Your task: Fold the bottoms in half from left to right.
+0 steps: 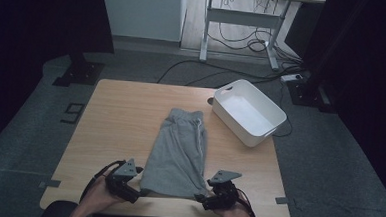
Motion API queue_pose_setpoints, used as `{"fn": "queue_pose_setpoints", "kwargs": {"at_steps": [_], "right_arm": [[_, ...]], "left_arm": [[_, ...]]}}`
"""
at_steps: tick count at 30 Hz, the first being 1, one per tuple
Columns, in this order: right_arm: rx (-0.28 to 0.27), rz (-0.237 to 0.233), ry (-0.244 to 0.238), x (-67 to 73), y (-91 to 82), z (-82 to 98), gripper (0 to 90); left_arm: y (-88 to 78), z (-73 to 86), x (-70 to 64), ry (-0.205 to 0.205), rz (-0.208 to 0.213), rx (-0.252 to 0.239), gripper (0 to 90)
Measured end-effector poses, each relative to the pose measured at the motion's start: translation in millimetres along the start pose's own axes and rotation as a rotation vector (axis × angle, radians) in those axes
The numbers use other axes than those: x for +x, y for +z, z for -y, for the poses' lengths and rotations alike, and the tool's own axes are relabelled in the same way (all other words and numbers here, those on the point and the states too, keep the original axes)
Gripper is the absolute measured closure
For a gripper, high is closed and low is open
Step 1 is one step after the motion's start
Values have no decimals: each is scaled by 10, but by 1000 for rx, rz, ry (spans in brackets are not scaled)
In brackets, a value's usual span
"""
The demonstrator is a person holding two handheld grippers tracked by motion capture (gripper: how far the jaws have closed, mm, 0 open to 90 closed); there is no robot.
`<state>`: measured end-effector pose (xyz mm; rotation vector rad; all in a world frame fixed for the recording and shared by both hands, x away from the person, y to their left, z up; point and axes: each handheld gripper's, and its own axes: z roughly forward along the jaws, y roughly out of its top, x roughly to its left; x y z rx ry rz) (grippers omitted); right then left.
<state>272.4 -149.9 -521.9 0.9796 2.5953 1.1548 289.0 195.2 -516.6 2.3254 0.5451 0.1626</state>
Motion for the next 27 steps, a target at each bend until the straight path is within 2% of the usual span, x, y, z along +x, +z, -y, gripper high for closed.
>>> {"fn": "queue_pose_setpoints", "kwargs": {"at_steps": [3, 8, 10, 11, 14, 16, 18, 22, 24, 27], "right_arm": [[52, 18, -41, 43, 99, -1, 323], [124, 81, -113, 60, 190, 12, 466], [117, 87, -106, 35, 181, 12, 546], [119, 86, -106, 18, 176, 7, 583], [117, 84, -97, -39, 168, -4, 712], [120, 90, -93, -49, 170, -14, 757], [119, 84, -92, -48, 166, -13, 773], [112, 57, -81, -16, 90, 19, 780], [97, 37, -79, 20, 5, 37, 782], [81, 13, -85, 109, -163, 49, 785]], "left_arm": [[84, -11, -20, 33, -25, 45, 157], [181, 2, 37, 47, -26, 83, 303], [217, 12, 62, 56, -12, 101, 358], [227, 16, 71, 56, -4, 95, 387], [228, -2, 100, 58, -15, 86, 565], [233, -18, 108, 57, -20, 88, 703], [222, -31, 103, 62, -20, 97, 774], [102, -64, 23, 65, 32, 80, 791], [25, -83, -43, 60, 59, 75, 791], [-77, -99, -174, 66, 123, 69, 793]]}}
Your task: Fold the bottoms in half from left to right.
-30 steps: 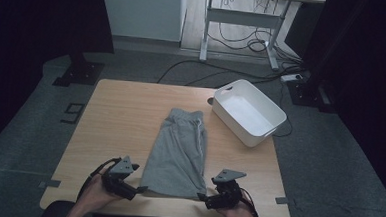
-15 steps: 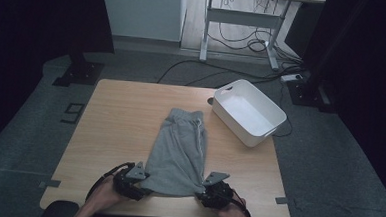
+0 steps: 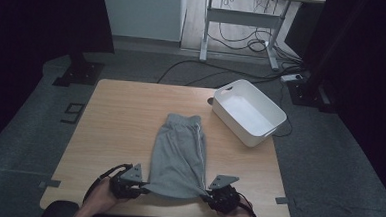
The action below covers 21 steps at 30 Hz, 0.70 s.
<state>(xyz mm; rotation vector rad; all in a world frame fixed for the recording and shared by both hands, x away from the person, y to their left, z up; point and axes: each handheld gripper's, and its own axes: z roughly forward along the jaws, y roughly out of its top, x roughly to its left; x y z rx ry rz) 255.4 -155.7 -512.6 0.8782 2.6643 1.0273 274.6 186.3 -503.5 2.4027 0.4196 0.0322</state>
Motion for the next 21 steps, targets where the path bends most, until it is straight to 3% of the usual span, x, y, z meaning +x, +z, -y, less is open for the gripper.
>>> {"fn": "queue_pose_setpoints", "kwargs": {"at_steps": [3, 6, 13, 21], "right_arm": [[-12, -6, -17, 83, -176, -11, 794], [-40, -3, -13, 66, -276, -80, 796], [-85, 44, -30, -134, -372, -455, 799], [-103, 86, -24, -453, -360, -859, 801]], "left_arm": [[-72, -43, -90, 19, 22, -12, 793], [-156, -132, -36, 15, 1, -50, 793], [-341, -415, 336, -21, -85, -143, 792], [-432, -648, 714, -64, -124, -182, 789]]}}
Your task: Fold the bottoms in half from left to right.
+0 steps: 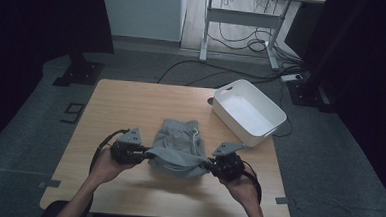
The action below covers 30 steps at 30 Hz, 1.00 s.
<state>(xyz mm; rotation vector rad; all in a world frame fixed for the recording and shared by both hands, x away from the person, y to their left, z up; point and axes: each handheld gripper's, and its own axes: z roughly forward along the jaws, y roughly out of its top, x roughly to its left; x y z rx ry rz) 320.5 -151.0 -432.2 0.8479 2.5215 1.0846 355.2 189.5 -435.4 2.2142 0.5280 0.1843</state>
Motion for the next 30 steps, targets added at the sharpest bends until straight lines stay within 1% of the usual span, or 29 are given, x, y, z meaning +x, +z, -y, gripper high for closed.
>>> {"fn": "queue_pose_setpoints", "kwargs": {"at_steps": [2, 6, 8, 10, 11, 14, 19, 23, 25, 27, 29, 30], "right_arm": [[-5, 5, 9, -88, 12, -81, 802], [-8, 17, 13, -231, 22, -249, 801], [-4, 23, 14, -294, 48, -333, 801], [3, 30, 13, -367, 98, -408, 801], [10, 34, 12, -415, 139, -451, 800], [24, 41, 27, -535, 255, -531, 799], [45, 70, 64, -772, 533, -629, 796], [61, 99, 88, -927, 780, -652, 790], [72, 115, 98, -992, 893, -644, 784], [86, 123, 114, -1050, 992, -623, 777], [91, 134, 130, -1101, 1076, -589, 748], [90, 144, 142, -1123, 1111, -569, 701]], "left_arm": [[-9, -60, 76, -1, -8, -3, 786], [-9, -163, 249, -18, -20, -7, 783], [14, -206, 346, -30, -26, -5, 780], [62, -249, 460, -43, -32, 6, 776], [84, -262, 501, -50, -34, 11, 773], [188, -303, 682, -75, -50, 33, 769], [435, -317, 1003, -141, -74, 82, 756], [641, -264, 1208, -195, -113, 104, 743], [741, -222, 1277, -213, -150, 127, 731], [833, -173, 1325, -226, -200, 150, 717], [896, -121, 1364, -255, -247, 153, 651], [907, -100, 1382, -269, -269, 152, 601]]}}
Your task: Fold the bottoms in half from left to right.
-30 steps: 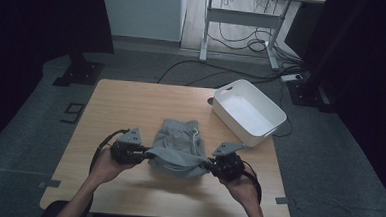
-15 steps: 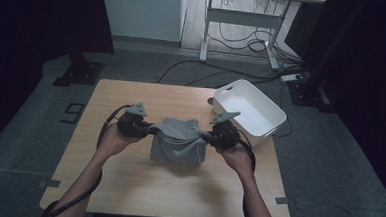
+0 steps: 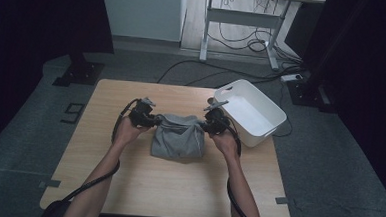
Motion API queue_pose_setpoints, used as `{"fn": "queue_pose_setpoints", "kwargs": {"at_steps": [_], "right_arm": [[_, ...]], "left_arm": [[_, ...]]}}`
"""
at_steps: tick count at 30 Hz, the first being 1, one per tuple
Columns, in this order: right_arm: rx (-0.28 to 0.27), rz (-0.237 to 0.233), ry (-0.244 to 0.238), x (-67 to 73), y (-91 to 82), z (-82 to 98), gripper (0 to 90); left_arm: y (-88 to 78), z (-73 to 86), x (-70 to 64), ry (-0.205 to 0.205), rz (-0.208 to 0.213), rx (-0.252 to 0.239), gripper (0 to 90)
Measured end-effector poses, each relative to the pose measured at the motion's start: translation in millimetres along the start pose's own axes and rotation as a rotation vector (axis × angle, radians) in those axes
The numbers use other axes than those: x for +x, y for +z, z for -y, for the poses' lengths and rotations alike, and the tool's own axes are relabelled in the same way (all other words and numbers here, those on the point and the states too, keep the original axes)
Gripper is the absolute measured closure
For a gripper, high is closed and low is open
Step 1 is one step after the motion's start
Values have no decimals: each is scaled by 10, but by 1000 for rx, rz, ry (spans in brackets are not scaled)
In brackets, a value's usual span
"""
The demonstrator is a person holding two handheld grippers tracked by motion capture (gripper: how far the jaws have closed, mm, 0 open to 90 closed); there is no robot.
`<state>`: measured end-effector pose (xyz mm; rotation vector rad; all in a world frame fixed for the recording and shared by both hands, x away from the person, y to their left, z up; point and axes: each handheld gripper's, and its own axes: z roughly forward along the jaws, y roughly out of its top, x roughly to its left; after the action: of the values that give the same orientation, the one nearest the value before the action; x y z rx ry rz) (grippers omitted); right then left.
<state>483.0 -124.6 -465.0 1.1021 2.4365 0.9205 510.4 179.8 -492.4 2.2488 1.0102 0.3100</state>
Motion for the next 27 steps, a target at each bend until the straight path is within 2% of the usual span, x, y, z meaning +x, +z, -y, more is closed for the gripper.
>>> {"fn": "queue_pose_setpoints", "kwargs": {"at_steps": [3, 4, 6, 8, 9, 11, 14, 17, 19, 21, 25, 26, 27], "right_arm": [[-7, 34, 29, -57, 47, 32, 504], [-11, 46, 36, -75, 28, 36, 462], [-37, 63, 39, -102, -57, 39, 411], [-59, 75, 43, -110, -170, 36, 388], [-69, 70, 41, -101, -230, 36, 387], [-81, 75, 26, -67, -340, 43, 381], [-82, 48, 22, -5, -459, 92, 385], [-75, 1, 24, 84, -500, 179, 397], [-59, -24, 8, 169, -484, 241, 399], [-37, -56, 2, 256, -438, 298, 399], [-12, -96, -3, 412, -264, 400, 405], [5, -92, -6, 441, -208, 423, 428], [23, -79, -11, 468, -158, 445, 493]], "left_arm": [[-68, 20, 48, -33, -32, -29, 462], [-126, 20, 56, -35, -46, -49, 419], [-263, 28, 66, -42, -46, -85, 344], [-391, 52, 48, -39, -54, -111, 281], [-452, 82, 24, -36, -32, -124, 271], [-524, 140, -32, -15, -26, -124, 265], [-556, 258, -130, -7, 24, -129, 266], [-517, 367, -240, 8, 61, -119, 271], [-448, 439, -318, 14, 86, -103, 279], [-345, 508, -397, 23, 93, -76, 287], [-144, 600, -474, 20, 112, -22, 364], [-100, 619, -496, 22, 113, -13, 409], [-68, 636, -517, 24, 119, -9, 457]]}}
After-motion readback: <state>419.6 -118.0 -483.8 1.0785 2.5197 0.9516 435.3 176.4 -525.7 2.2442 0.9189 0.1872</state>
